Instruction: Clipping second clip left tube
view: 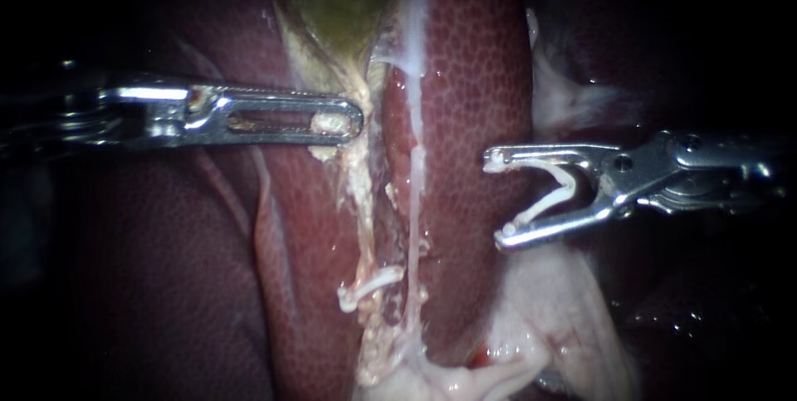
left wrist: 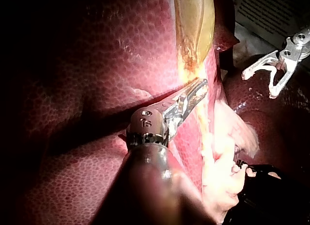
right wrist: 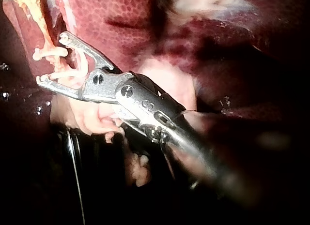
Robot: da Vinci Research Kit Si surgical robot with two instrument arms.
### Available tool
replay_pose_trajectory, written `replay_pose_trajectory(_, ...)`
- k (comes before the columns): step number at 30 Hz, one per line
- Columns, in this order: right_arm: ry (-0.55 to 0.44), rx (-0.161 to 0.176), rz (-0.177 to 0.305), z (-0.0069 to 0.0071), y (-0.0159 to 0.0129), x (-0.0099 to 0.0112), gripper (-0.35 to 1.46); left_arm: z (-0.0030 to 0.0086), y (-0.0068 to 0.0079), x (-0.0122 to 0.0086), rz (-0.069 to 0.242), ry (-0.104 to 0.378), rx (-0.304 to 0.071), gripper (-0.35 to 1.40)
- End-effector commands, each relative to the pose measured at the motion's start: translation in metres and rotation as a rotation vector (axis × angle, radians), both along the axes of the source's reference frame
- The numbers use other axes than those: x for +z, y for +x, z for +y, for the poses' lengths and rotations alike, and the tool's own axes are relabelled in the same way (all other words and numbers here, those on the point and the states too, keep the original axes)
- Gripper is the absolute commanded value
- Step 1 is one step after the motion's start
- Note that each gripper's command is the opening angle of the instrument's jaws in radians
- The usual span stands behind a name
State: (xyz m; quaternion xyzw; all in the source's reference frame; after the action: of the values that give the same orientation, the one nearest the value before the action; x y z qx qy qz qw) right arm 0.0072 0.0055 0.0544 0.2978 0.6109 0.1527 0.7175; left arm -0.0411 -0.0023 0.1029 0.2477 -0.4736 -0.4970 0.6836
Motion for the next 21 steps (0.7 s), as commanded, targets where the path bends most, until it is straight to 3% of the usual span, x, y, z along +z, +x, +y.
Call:
replay_pose_trajectory(1, 0.000, 0.000, 0.000, 0.0000, 0.0000, 0.0000, 0.60, 0.0000, 0.0001, -0.0001, 0.001, 0.000, 0.000, -0.35)
replay_pose_trajectory(5, 0.000, 0.000, 0.000, 0.0000, 0.0000, 0.0000, 0.60, 0.0001, 0.0006, -0.0008, -0.002, 0.003, 0.003, -0.35)
replay_pose_trajectory(12, 0.000, 0.000, 0.000, 0.0000, 0.0000, 0.0000, 0.60, 0.0012, 0.0024, -0.0035, -0.001, 0.013, -0.006, -0.35)
replay_pose_trajectory(21, 0.000, 0.000, 0.000, 0.0000, 0.0000, 0.0000, 0.60, 0.0032, 0.0066, -0.0072, -0.009, -0.006, -0.052, -0.35)
